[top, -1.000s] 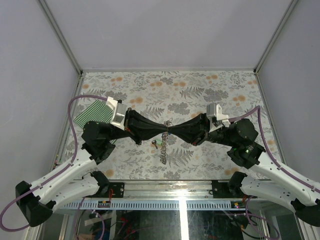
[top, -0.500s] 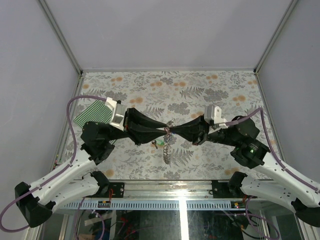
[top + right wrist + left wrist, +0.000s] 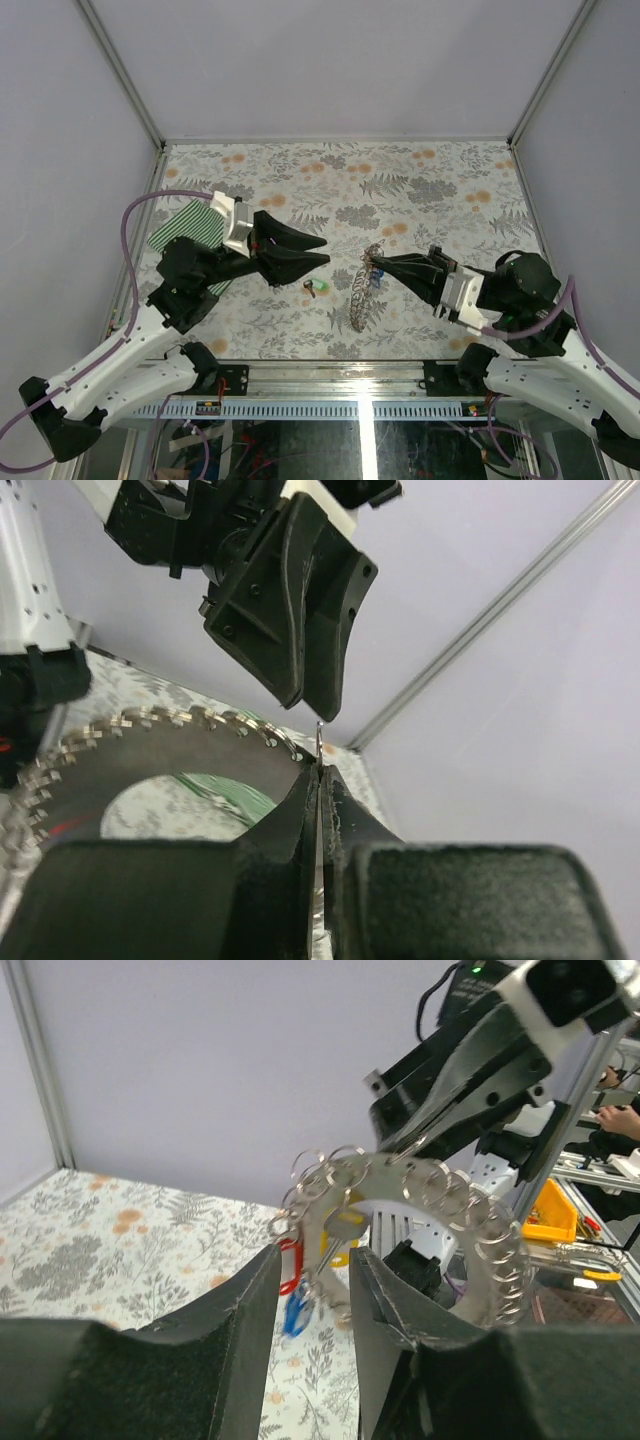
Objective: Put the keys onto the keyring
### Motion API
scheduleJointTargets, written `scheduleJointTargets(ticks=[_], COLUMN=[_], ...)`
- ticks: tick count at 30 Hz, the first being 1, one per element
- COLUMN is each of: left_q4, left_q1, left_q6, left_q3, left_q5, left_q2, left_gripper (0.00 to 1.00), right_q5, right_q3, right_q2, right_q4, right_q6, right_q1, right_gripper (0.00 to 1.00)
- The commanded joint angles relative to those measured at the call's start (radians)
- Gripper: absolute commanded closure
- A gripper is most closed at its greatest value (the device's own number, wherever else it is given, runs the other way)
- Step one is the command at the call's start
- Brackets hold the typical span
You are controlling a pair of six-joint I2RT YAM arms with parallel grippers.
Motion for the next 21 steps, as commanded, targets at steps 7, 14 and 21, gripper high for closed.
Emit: scheduleJointTargets(ticks=[7,14,21], left_q4=[-0.130,-0.132,-0.118], left_q1=[-0.002,-0.002,-0.002], left_q6=[0.043,0.056,0.097], left_q3=[0.044,0.046,0.062], left_q5=[-0.044,-0.034,0.023], left_q2=[0.026,0.035,0.029], left_gripper=[0.65,0.64,0.64], right_q5=[-0.076,-0.077,-0.050], right_q3=[-0.076,-0.065,-0.039], right_q2=[-0.087,-0.089,-0.080], right_q4=[0.038,0.027,-0.018], right_q6=[-0.474,-0.560,-0.521], right_q1=[0.001,0.001,0.001], right_gripper=[1.00,1.00,1.00])
